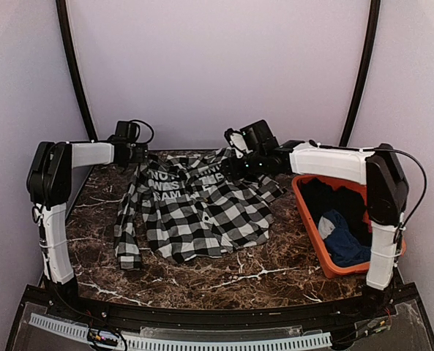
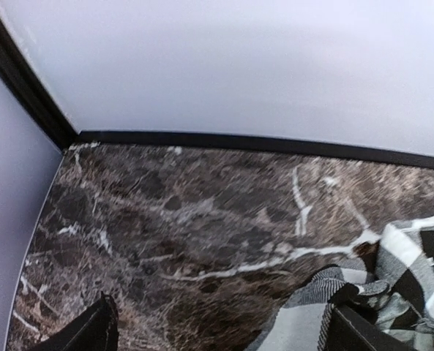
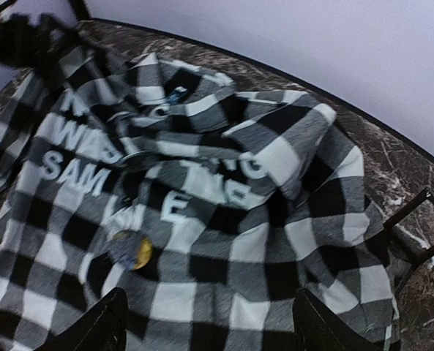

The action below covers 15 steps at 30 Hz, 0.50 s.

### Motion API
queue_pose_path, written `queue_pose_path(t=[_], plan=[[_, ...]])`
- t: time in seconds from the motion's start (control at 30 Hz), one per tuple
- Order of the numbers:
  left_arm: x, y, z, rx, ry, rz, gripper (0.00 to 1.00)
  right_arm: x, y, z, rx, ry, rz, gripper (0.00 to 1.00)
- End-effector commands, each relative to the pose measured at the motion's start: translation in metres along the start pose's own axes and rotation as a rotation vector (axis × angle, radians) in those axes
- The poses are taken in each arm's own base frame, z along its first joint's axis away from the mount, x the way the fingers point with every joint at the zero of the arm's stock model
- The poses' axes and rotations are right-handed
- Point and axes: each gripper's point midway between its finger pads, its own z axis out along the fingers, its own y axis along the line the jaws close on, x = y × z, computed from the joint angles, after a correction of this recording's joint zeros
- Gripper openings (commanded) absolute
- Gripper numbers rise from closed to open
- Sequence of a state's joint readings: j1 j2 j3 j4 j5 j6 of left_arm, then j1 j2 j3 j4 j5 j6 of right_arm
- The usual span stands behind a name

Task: Pin the brooch onto the clothing
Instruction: Flatten out the clothing with brooches at the center of the board.

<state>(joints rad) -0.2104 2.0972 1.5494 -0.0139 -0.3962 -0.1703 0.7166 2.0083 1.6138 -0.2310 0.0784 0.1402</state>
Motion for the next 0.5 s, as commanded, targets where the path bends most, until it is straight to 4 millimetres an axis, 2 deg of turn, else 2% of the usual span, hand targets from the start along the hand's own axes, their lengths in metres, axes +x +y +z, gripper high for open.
queue_pose_path(t=[0.0, 0.03, 0.07, 0.1, 0.13, 0.17, 0.2, 0.27, 0.3, 0.33, 0.4, 0.47], plan=[[-0.063, -0.047, -0.026, 0.253, -0.125, -0.013, 0.92, 0.054, 0.058, -0.034, -0.104, 0.111, -0.080, 0.74], [-0.052, -0.060, -0.016, 0.286, -0.097, 0.001, 0.92, 0.063, 0.066, -0.036, -0.119, 0.131, -0.093, 0.74], [-0.057, -0.072, -0.017, 0.337, -0.082, 0.014, 0.92, 0.073, 0.072, -0.036, -0.123, 0.154, -0.097, 0.74], [-0.040, -0.086, -0.004, 0.358, -0.039, 0.038, 0.92, 0.083, 0.076, -0.035, -0.121, 0.179, -0.095, 0.73], [-0.046, -0.095, -0.006, 0.382, -0.038, 0.063, 0.92, 0.094, 0.081, -0.033, -0.129, 0.205, -0.099, 0.72], [-0.033, -0.105, 0.003, 0.384, -0.011, 0.090, 0.92, 0.104, 0.086, -0.030, -0.132, 0.229, -0.106, 0.71], [-0.036, -0.107, 0.004, 0.369, -0.018, 0.120, 0.93, 0.112, 0.092, -0.028, -0.134, 0.248, -0.113, 0.70], [-0.033, -0.092, 0.009, 0.217, -0.028, 0.162, 0.96, 0.129, 0.102, -0.022, -0.148, 0.287, -0.117, 0.70], [-0.030, -0.069, 0.011, 0.068, -0.012, 0.158, 0.98, 0.136, 0.107, -0.018, -0.159, 0.301, -0.117, 0.70], [-0.031, -0.052, 0.012, -0.001, 0.000, 0.141, 0.98, 0.143, 0.109, -0.014, -0.162, 0.322, -0.108, 0.70], [-0.021, -0.026, 0.013, -0.088, 0.050, 0.109, 0.99, 0.155, 0.111, -0.005, -0.147, 0.352, -0.102, 0.71], [-0.012, -0.012, 0.012, -0.137, 0.084, 0.111, 0.99, 0.158, 0.108, 0.004, -0.119, 0.362, -0.094, 0.72]])
